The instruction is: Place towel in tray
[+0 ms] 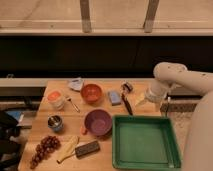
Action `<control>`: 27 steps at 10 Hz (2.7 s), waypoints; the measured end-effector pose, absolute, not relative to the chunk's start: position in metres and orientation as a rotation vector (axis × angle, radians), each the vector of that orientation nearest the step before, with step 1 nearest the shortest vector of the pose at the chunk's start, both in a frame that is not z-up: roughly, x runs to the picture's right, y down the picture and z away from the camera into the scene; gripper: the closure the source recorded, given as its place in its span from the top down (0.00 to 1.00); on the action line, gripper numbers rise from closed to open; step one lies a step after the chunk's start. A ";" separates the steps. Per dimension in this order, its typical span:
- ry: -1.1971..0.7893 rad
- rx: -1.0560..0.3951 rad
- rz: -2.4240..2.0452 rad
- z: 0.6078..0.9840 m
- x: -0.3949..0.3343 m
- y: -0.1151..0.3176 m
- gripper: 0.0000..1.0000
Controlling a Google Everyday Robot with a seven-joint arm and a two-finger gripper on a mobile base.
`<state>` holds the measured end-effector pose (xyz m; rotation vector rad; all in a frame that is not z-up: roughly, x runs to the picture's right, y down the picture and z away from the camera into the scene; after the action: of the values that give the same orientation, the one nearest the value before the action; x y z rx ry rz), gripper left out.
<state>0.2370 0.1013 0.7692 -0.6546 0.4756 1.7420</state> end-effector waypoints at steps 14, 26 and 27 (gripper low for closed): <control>0.475 -0.654 1.742 0.769 0.237 0.101 0.73; 0.300 -0.524 1.717 0.765 0.209 0.054 0.73; 0.261 -0.511 1.688 0.769 0.191 0.042 0.73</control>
<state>0.1913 0.0421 0.7690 -0.5111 0.2609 1.6883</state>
